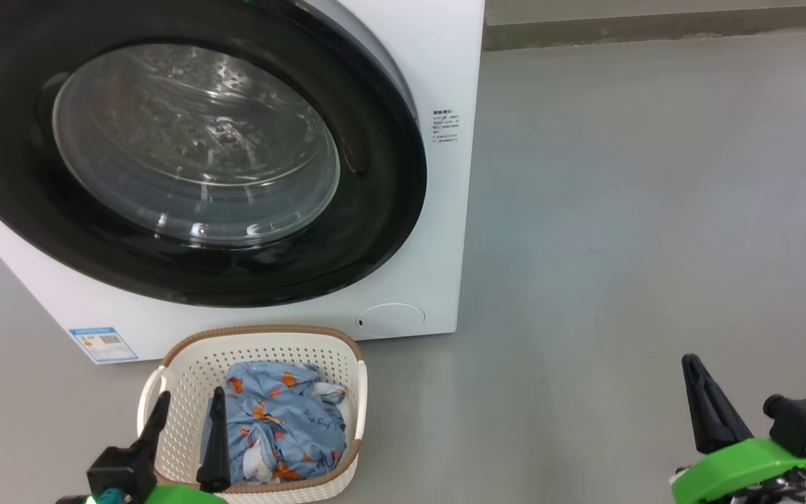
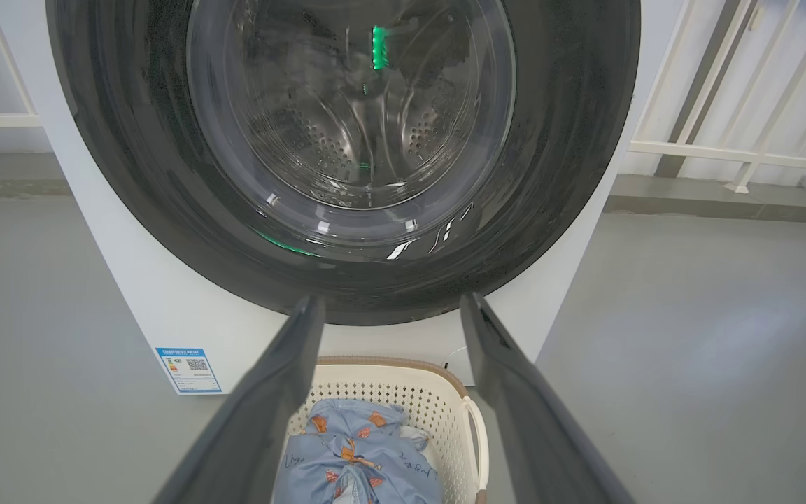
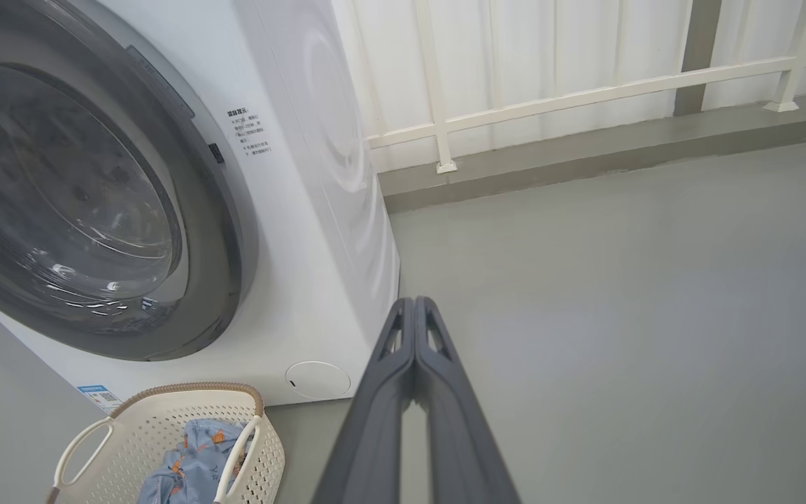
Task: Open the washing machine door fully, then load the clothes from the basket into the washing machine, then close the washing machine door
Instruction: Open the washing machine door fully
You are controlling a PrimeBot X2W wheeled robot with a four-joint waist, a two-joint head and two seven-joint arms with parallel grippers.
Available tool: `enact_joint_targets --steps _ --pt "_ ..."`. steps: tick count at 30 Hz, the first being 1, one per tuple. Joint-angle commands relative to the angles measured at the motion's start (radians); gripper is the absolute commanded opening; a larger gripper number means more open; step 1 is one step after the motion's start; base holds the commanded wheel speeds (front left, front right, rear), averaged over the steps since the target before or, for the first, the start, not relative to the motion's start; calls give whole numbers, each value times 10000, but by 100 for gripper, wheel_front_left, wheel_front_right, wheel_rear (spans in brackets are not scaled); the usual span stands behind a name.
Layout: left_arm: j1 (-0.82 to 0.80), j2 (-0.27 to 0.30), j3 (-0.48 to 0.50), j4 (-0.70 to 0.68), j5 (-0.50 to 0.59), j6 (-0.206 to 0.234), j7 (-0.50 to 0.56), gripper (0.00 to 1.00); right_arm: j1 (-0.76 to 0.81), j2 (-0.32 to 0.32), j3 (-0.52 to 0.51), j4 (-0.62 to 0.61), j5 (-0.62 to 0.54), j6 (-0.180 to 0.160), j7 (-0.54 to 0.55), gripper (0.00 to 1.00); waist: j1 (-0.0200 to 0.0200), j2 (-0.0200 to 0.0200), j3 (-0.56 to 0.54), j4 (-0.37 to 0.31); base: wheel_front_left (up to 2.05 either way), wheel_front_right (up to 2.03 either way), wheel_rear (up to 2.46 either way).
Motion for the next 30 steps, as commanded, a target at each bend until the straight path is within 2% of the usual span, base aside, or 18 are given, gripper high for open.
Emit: enact_joint_targets --steps 1,9,21,30 --pt "-334 170 291 -317 1 63 -124 100 -477 -106 303 -205 174 -13 -118 0 0 0 11 9 0 0 0" --pt "-477 170 163 -445 -47 104 -124 100 -1130 -80 396 -66 3750 -13 737 0 0 0 304 137 0 0 0" --pt "-921 170 -332 -690 -249 182 -124 100 -2490 -24 -460 393 9351 -13 3311 0 0 0 960 577 0 0 0" --pt "-1259 169 -598 -865 -264 267 -124 100 -4294 17 -1087 1881 11819 -13 5418 0 0 0 1587 845 0 0 0"
